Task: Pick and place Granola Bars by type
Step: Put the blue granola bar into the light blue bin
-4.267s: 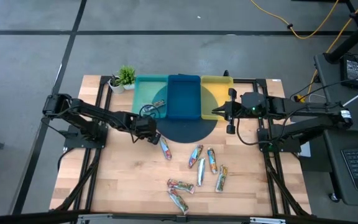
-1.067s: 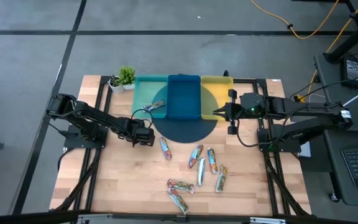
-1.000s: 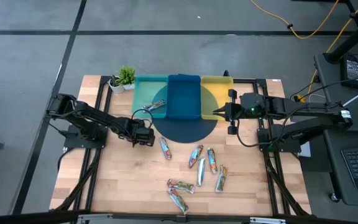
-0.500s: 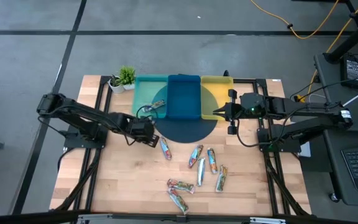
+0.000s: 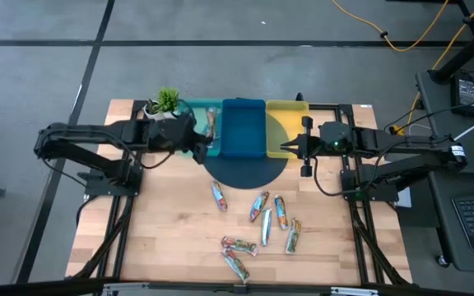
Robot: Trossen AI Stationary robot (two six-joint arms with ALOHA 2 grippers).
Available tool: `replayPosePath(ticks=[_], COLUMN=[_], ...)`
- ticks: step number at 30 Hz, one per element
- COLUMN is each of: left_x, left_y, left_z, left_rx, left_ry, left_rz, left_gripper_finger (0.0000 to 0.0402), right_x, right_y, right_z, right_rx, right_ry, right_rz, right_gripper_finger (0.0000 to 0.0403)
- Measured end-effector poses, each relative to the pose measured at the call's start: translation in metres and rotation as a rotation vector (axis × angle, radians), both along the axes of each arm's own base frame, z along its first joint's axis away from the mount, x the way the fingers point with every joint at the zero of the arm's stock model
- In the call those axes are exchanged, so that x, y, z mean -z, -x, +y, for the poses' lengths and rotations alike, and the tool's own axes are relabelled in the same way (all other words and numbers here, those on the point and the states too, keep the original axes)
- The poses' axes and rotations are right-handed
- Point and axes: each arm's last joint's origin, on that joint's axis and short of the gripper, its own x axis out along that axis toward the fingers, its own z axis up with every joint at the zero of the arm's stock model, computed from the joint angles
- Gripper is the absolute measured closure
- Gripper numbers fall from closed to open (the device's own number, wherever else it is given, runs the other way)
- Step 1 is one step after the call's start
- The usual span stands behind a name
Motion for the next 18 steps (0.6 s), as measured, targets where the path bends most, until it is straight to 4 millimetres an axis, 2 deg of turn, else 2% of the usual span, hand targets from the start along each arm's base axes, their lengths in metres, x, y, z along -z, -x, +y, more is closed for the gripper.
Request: replayPosePath(ticks=[13,18], left_x=[-0.02,-0.025], left_y=[0.023,0.035], left_z=[0.013,0.024], left_rx=[-0.036,-0.044], left_ry=[-0.06,-0.053], left_rz=[-0.064,-0.079], left_gripper_finger=[0.0392,0.0393], right_x=[0.0,-0.004], right_y=[0.0,-0.002], right_z=[0.0,0.0], right_rx=[0.003,0.002], right_ry=[-0.005,-0.002], right_rz=[-0.002,-0.052], right_gripper_finger=[0.0369,0.0369])
